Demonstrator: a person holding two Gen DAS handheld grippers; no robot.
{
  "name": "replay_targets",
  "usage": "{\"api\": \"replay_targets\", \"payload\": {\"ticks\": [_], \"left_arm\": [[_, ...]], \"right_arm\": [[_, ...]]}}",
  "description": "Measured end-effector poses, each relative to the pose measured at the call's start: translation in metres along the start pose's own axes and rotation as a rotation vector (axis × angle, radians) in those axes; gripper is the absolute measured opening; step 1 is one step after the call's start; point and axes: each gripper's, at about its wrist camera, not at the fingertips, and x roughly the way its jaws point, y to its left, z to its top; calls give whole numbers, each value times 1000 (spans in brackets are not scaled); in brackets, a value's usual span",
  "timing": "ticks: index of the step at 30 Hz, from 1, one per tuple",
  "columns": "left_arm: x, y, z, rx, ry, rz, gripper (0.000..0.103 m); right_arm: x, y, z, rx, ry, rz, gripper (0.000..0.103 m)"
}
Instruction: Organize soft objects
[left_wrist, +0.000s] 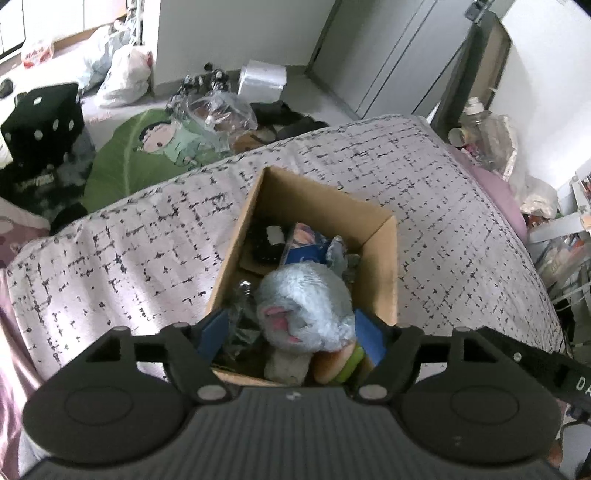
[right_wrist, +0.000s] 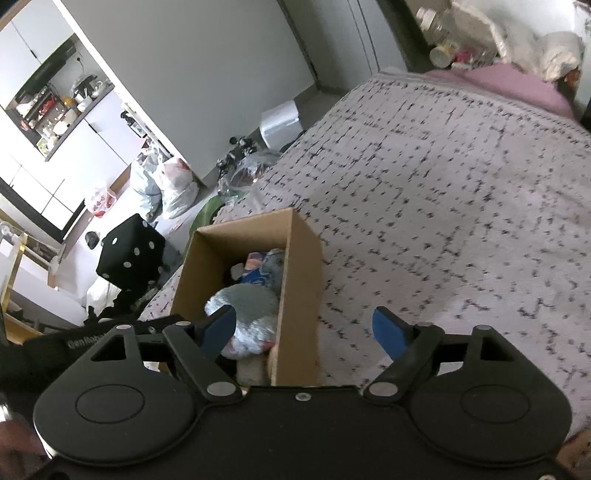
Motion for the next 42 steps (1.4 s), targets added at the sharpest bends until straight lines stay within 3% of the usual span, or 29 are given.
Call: {"api": "replay_targets", "payload": {"ticks": [10,18,31,42], "left_arm": [[-29,-27,-18,68,-33,44,90],[-53,-49,-31,100,-64,52,92],[-106,-76,-59,174,-147,32,96],[-138,-76,-92,203,-201,39,96]], "right_arm": [[-48,-20,-8,-2,-84,-6,91],[-83,-35,-19,-20,-122,-45,103],[-142,-34,-39,-98,-162,-146,103],[-174,-22,-62,-120,-221,-161,103]]}}
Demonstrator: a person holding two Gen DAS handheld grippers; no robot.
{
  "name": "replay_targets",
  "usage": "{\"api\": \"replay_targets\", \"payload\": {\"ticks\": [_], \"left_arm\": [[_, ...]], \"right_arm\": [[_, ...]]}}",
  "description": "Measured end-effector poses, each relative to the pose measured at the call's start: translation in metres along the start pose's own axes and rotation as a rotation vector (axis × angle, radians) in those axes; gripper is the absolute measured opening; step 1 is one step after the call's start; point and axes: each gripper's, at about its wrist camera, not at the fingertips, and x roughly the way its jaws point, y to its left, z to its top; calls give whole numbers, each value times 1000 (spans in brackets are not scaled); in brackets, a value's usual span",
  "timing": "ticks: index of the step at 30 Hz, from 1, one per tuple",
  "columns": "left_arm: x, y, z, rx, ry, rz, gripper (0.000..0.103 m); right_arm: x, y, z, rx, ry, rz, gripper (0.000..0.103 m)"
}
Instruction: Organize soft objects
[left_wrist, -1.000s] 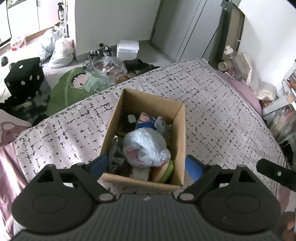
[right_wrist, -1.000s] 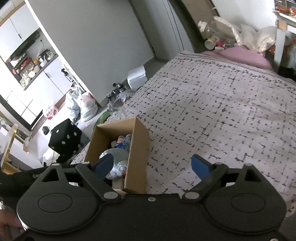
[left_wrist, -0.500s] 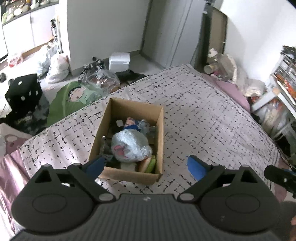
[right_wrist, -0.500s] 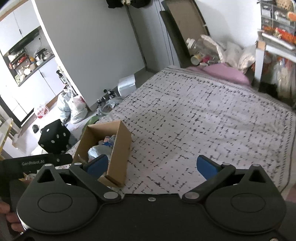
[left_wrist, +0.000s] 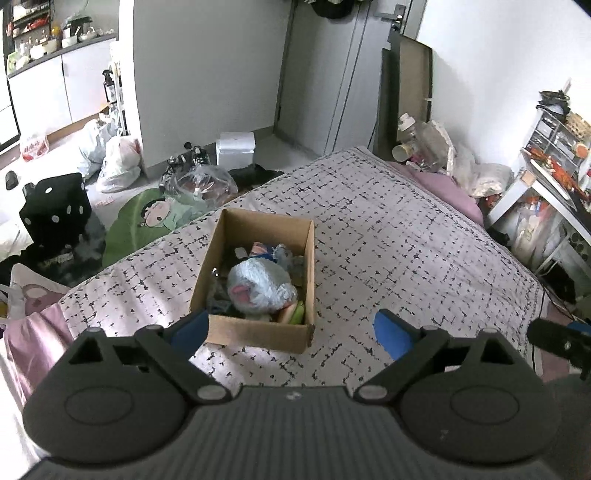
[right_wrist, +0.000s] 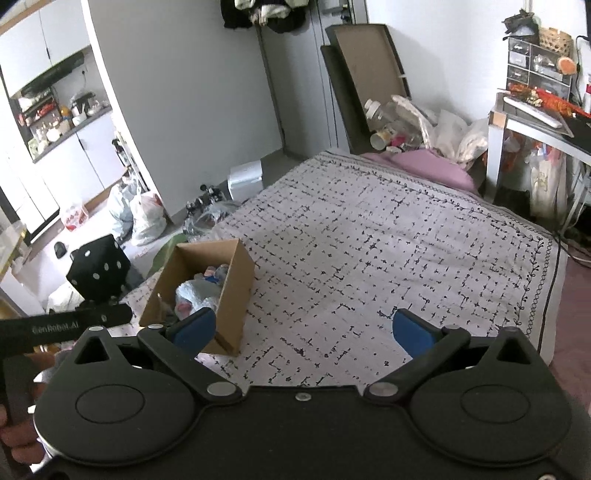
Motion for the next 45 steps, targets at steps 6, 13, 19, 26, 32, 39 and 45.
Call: {"api": "replay_targets", "payload": {"ticks": [6,13,19,26,32,39,45], "left_arm": [[-20,-4,-10,29,-29,7,96],[-42,-4,-23,46,-65,23,96],[-58,-9,-30,76,-94,31,96],[-68,-15,-46,121,-91,19,96],[-74,-14,-59,122,-97,18,96],[-82,-18,-64,136,-106,1,96],[-83,-23,-69,147,-122,27,96]], "right_arm": [[-13,2,-9,-8,-17,-12,103],[-25,8,-18,-23,-24,-19,103],[-39,16,-26,-45,-45,-36,103],[-47,17,-35,-32,-55,-41,103],[-50,21,-45,-56,-37,-40,103],[-53,20,-51,-45,-46,-55,103],[-52,19,-56,-54,-72,-87,103]]}}
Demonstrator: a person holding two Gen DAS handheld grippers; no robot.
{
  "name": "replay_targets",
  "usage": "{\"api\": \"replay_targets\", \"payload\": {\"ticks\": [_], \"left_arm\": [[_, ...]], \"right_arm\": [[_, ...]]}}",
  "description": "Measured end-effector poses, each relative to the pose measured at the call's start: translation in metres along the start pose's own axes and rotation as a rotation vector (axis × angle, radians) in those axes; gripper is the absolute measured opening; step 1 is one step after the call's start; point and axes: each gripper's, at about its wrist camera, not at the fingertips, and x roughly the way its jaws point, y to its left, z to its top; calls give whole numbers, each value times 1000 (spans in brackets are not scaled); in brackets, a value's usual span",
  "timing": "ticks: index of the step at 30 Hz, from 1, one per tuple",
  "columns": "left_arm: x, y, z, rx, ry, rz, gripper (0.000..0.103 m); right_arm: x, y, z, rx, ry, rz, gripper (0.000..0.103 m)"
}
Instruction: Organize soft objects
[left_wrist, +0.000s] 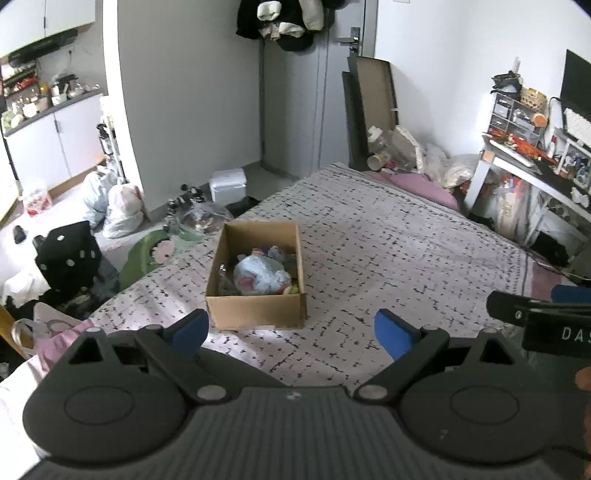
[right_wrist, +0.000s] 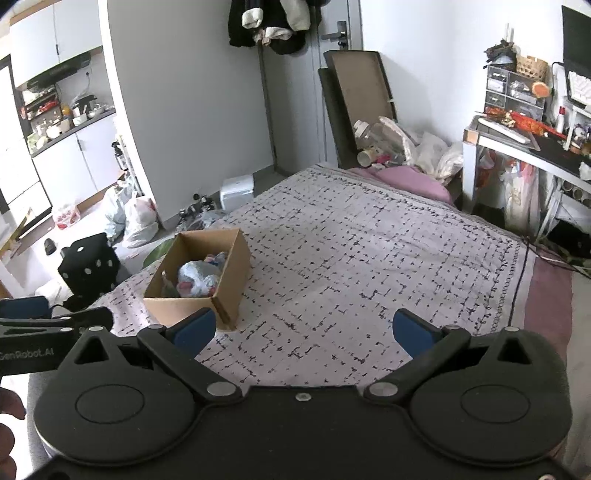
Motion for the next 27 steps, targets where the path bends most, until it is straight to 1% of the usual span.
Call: {"api": "replay_targets", "payload": {"ticks": [5,12,27], "left_arm": [[1,-6,-4,6,10,-12,96],[3,-9,-5,2,22,-28,96],[-1,-7,-3,-13,20,-30,96]], "right_arm": [[2,-4,-3,17,15,12,103],[1,-8,-7,15,19,1,103],[0,-5,-6,-1,19,0,103]]}}
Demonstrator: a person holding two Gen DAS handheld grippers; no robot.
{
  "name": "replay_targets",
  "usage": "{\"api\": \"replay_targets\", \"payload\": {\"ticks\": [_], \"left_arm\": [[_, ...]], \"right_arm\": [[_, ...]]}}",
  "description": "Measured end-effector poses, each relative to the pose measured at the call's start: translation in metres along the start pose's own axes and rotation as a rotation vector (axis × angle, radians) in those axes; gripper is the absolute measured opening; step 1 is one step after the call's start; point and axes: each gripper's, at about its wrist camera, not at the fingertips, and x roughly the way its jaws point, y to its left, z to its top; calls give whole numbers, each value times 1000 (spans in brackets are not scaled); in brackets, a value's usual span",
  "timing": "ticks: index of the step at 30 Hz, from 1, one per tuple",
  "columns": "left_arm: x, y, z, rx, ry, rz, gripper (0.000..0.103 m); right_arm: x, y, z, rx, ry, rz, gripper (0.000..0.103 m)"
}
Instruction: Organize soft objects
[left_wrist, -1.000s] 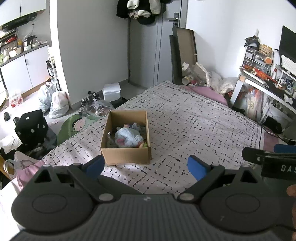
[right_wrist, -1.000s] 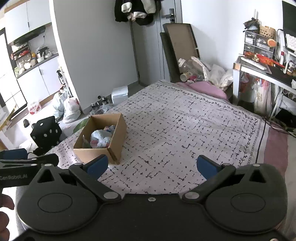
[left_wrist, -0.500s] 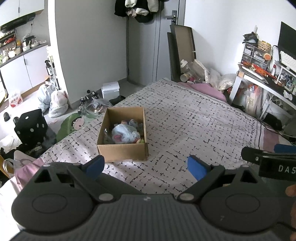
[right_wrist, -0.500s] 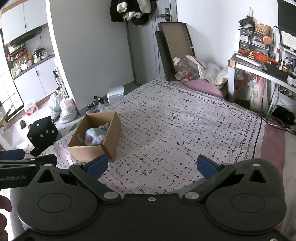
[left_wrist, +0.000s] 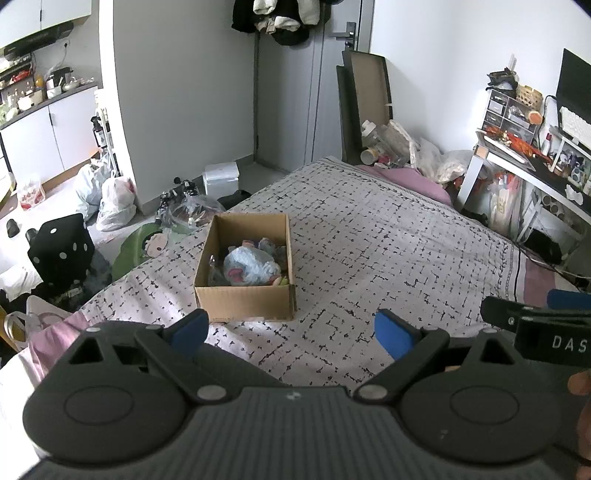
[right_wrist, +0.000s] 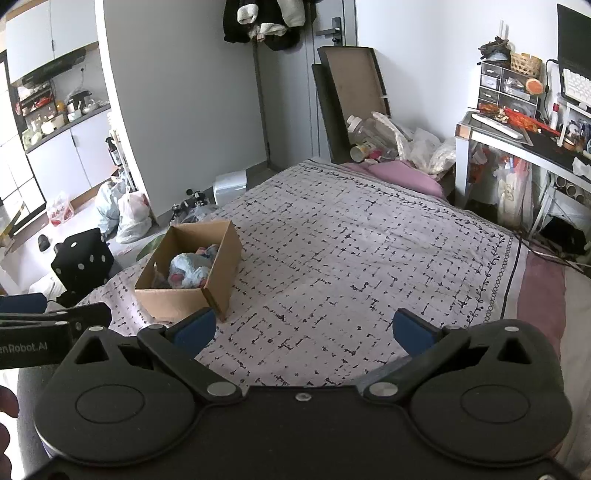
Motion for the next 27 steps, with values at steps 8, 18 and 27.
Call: {"api": "replay_targets", "payload": {"ticks": [8,18,27], "left_arm": [[-1,4,-1,-13,5,1,96],[-3,8,-1,-33,1,-1,96],[-3,8,-2,-31,1,-12,96]], "right_arm": [[-1,3,0,-9,-6,-4,103],[-3,4,-2,-23,-6,-14,103],[-4,2,-3,-16,-5,-17,103]]}}
